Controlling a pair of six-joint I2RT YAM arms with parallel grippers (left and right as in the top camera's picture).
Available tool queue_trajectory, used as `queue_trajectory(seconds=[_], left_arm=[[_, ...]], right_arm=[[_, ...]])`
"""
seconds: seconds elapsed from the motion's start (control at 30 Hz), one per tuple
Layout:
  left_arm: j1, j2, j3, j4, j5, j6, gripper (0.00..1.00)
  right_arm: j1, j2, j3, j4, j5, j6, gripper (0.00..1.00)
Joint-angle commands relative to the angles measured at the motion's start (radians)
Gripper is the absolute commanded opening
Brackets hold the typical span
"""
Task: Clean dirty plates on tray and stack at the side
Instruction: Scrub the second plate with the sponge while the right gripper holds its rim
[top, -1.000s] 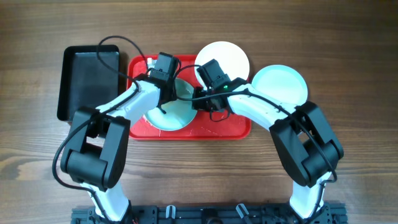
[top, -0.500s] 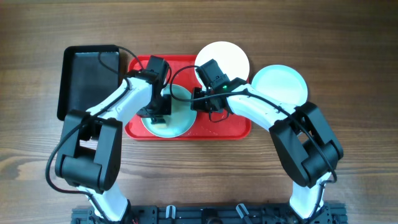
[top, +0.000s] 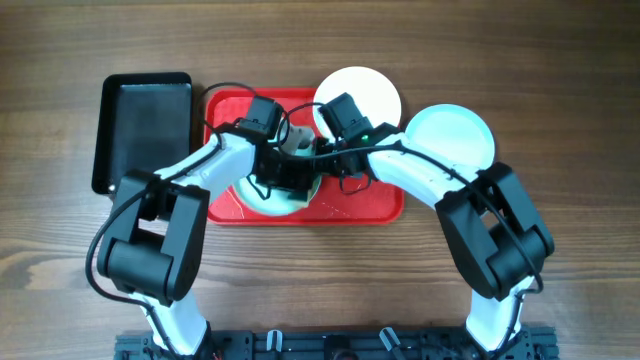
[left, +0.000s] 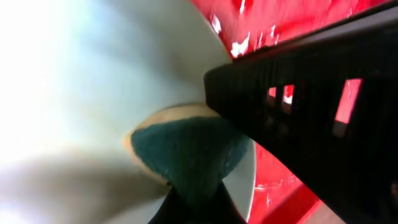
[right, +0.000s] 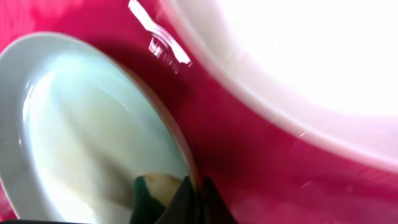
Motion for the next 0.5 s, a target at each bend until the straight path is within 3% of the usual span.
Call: queue_trajectory(seconds=[0.0, 0.27, 0.47], left_arm=[[-0.017, 0.056, -0.017, 0.126, -0.255, -0.132, 0.04], [-0.008, 0.056, -0.017, 0.135, -0.902, -0.42, 0.04], [0.019, 0.056, -0.015, 0.05, -1.062, -0.444, 0.04]], right_arm=[[0.017, 0.015, 0.009, -0.008, -0.019, 0.007, 0.04], [0.017, 0.015, 0.009, -0.008, -0.02, 0.004, 0.04], [0.017, 0.015, 0.009, -0.008, -0.02, 0.004, 0.04]])
